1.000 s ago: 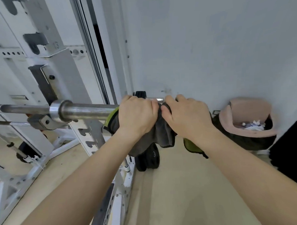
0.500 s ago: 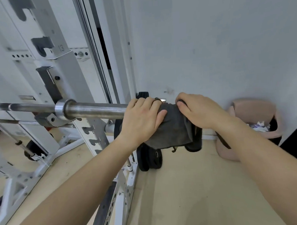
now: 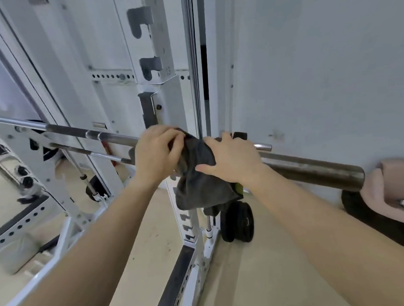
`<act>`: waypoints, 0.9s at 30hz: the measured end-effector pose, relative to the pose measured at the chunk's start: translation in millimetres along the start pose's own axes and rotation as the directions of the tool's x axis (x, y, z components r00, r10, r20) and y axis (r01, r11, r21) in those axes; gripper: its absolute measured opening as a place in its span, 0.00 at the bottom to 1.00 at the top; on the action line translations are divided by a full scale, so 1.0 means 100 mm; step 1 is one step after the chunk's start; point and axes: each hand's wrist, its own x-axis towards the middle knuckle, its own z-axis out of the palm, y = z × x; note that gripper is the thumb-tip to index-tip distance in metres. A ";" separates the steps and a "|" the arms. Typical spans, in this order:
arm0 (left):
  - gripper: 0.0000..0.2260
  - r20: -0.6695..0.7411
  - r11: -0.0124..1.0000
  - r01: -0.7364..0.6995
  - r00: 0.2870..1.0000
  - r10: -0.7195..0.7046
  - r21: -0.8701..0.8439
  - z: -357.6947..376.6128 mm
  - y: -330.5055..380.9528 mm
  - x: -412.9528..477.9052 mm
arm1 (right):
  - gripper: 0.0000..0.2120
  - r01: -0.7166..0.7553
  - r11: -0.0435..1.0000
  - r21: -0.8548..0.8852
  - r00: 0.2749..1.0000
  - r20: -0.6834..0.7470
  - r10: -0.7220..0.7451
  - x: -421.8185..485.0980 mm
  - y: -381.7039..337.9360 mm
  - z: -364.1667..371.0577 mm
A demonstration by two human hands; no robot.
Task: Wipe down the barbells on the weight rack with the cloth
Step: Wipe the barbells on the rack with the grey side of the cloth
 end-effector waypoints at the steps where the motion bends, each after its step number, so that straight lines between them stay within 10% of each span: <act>1: 0.12 -0.027 0.991 0.132 0.991 -0.132 -0.004 -0.07 -0.11 0.07 | 0.36 0.014 1.000 -0.024 1.000 -0.023 -0.014 0.07 -0.06 0.04; 3: 0.14 -0.018 0.941 0.315 0.949 -0.315 0.122 -0.12 -0.31 0.21 | 0.35 0.050 0.997 -0.065 0.997 -0.053 -0.054 0.20 -0.15 0.10; 6: 0.20 0.108 0.930 0.203 0.963 -0.245 0.305 -0.02 -0.46 0.14 | 0.32 0.072 0.993 -0.098 0.996 -0.047 -0.077 0.38 -0.26 0.11; 12: 0.11 -0.017 0.940 0.326 0.945 -0.326 0.101 0.07 -0.58 -0.19 | 0.30 0.145 0.988 -0.052 0.989 0.051 -0.142 0.74 -0.50 0.03; 19: 0.10 0.205 0.821 0.507 0.861 -0.466 -0.262 -0.02 -0.73 -0.14 | 0.30 0.162 0.985 -0.061 0.986 0.056 -0.159 0.75 -0.47 0.03; 23: 0.27 0.199 0.776 0.622 0.777 -0.597 -0.104 0.00 -0.54 0.23 | 0.28 0.112 0.994 -0.011 0.987 0.116 -0.110 0.61 -0.26 -0.03; 27: 0.25 0.216 0.722 0.680 0.729 -0.649 -0.127 0.11 -0.60 0.27 | 0.28 0.070 0.997 -0.017 0.990 0.128 -0.067 0.34 0.02 -0.10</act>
